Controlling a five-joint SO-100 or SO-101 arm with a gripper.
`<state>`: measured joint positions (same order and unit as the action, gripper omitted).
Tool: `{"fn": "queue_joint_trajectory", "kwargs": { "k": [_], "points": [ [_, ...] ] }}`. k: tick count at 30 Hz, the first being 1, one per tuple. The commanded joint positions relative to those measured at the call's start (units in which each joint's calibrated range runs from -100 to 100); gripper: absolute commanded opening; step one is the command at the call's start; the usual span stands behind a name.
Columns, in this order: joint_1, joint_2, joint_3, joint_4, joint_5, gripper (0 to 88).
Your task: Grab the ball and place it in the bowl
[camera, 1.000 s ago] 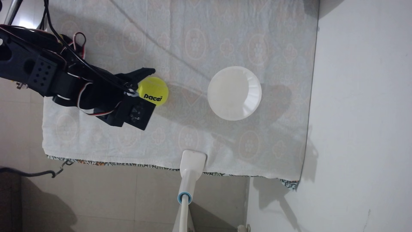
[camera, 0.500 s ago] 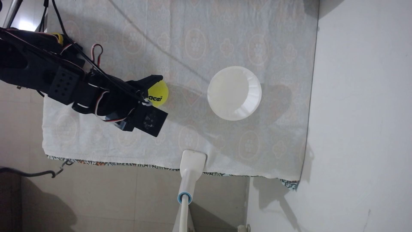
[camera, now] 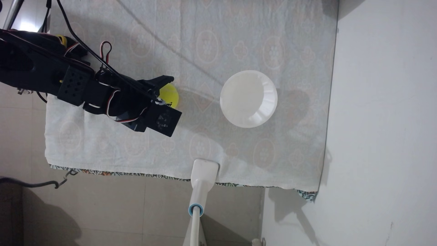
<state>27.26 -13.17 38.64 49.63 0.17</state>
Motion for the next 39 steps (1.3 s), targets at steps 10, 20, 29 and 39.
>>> {"fn": "queue_joint_trajectory", "kwargs": {
  "k": [10,20,29,39],
  "points": [
    [4.2,4.2,-0.6,-3.1,0.3,40.2],
    [5.0,5.6,0.3,-2.9,0.0,40.3],
    [3.6,5.9,2.3,-3.0,-0.7,40.3],
    [1.7,6.1,2.8,-3.6,-0.9,34.8]
  ]
}}
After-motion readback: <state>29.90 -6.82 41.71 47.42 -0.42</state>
